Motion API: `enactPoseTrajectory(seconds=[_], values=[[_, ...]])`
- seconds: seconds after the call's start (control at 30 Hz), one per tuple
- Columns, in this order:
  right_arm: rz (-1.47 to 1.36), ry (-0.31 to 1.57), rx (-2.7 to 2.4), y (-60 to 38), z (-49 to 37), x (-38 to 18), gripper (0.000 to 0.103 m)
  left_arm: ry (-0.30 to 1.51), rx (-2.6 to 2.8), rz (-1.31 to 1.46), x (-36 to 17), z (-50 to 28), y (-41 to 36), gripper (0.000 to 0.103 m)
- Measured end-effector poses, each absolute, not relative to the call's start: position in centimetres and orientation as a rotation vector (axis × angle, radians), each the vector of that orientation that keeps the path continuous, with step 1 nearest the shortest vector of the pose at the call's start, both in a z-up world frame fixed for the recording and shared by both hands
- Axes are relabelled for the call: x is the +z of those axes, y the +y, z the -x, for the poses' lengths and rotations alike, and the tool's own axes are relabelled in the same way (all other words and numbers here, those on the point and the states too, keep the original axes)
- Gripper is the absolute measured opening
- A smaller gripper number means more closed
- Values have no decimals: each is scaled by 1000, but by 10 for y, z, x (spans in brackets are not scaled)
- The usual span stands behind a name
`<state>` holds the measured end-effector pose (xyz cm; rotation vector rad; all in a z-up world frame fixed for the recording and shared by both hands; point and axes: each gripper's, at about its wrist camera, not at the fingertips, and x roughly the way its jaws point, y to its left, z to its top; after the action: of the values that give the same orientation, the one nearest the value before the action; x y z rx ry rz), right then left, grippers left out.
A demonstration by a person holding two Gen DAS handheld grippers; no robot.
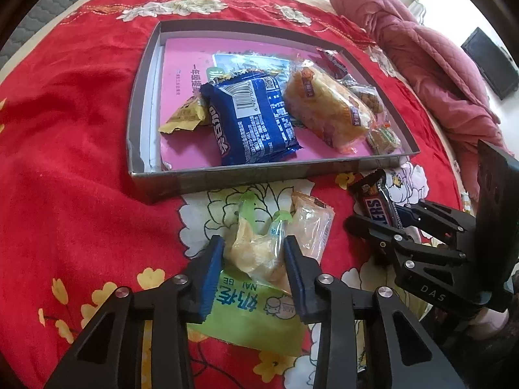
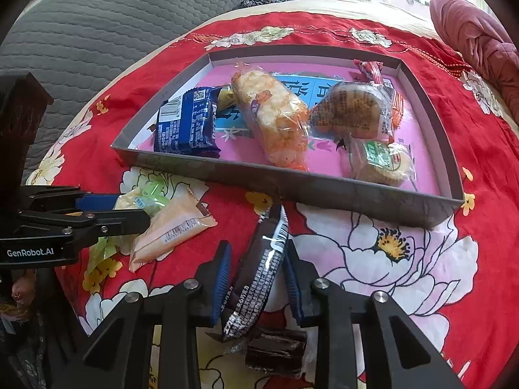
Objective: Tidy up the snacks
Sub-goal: 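Grasp the Snickers bar with the right tool while the left tool grasps the green packet, lift both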
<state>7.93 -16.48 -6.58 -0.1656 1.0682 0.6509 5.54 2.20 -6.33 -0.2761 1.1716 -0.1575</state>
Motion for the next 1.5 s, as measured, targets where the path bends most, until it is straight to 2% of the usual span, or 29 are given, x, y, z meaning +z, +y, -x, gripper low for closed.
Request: enactPoseTrajectory(seconds=[0.33, 1.5], values=[[98, 1073, 684, -169, -82, -61, 19, 1130, -163, 294, -50, -54, 26, 38], [-101, 971, 745, -189, -88, -20, 18, 1019, -126, 278, 8, -52, 18, 38]])
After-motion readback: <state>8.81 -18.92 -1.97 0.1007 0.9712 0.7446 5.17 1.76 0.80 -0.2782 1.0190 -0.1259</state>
